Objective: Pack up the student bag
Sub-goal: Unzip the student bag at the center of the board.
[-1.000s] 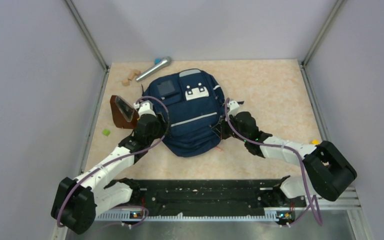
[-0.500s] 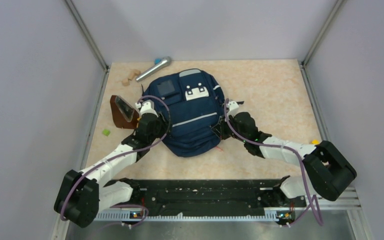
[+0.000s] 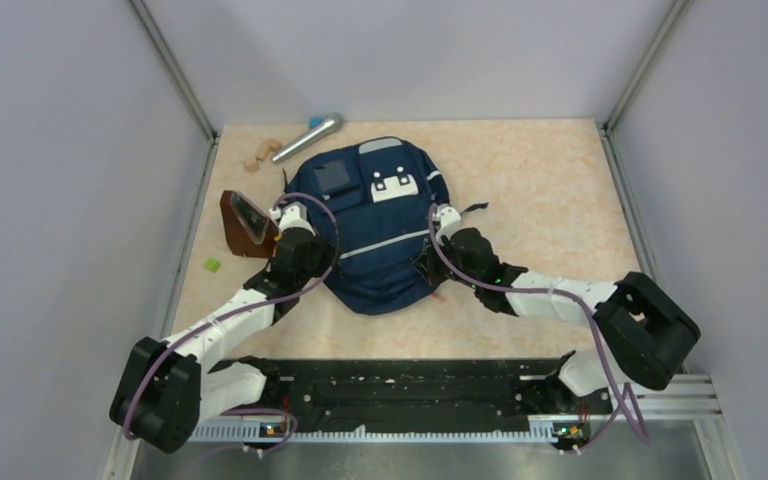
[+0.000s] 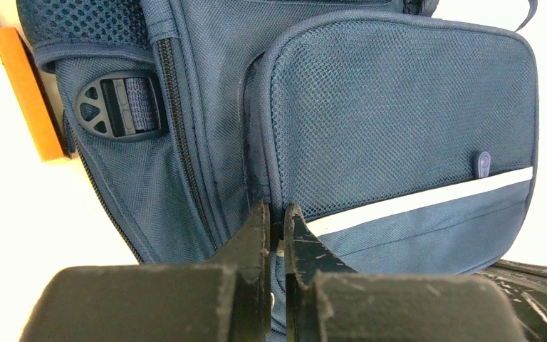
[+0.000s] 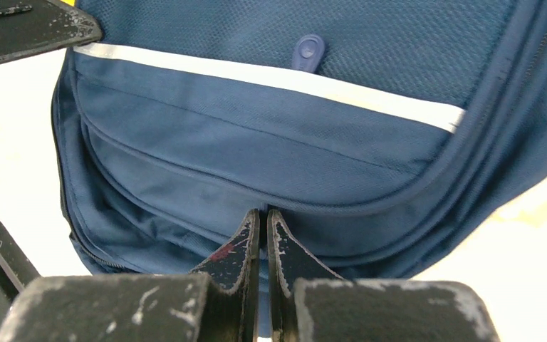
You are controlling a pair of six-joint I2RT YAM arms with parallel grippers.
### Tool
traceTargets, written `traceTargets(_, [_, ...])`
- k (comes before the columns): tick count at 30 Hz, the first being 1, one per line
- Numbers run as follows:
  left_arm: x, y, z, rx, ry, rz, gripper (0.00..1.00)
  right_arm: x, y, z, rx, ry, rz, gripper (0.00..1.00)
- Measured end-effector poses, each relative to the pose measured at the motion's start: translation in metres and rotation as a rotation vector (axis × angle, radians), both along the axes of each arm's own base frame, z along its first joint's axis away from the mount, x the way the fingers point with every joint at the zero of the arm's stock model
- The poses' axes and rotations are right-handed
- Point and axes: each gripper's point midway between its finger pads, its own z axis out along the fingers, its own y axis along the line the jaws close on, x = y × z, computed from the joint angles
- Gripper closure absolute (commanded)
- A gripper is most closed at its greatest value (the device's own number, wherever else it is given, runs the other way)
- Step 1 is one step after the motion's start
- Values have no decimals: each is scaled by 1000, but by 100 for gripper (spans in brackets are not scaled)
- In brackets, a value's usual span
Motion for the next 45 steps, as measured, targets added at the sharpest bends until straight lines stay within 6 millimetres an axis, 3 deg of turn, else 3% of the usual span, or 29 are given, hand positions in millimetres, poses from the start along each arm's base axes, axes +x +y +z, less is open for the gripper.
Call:
traceTargets(27, [-1, -2, 4, -73, -4, 25, 100, -38, 112, -12, -25, 15, 184, 100])
traceTargets(40, [-1, -1, 8, -68, -21, 20, 100, -41, 138, -14, -22, 4, 252, 100])
traceTargets(42, [-2, 0, 9, -61, -26, 16, 94, -42, 139, -13, -32, -7, 272, 96])
traceTargets(45, [-3, 1, 10, -46, -33, 7, 71, -43, 139, -12, -46, -19, 295, 87])
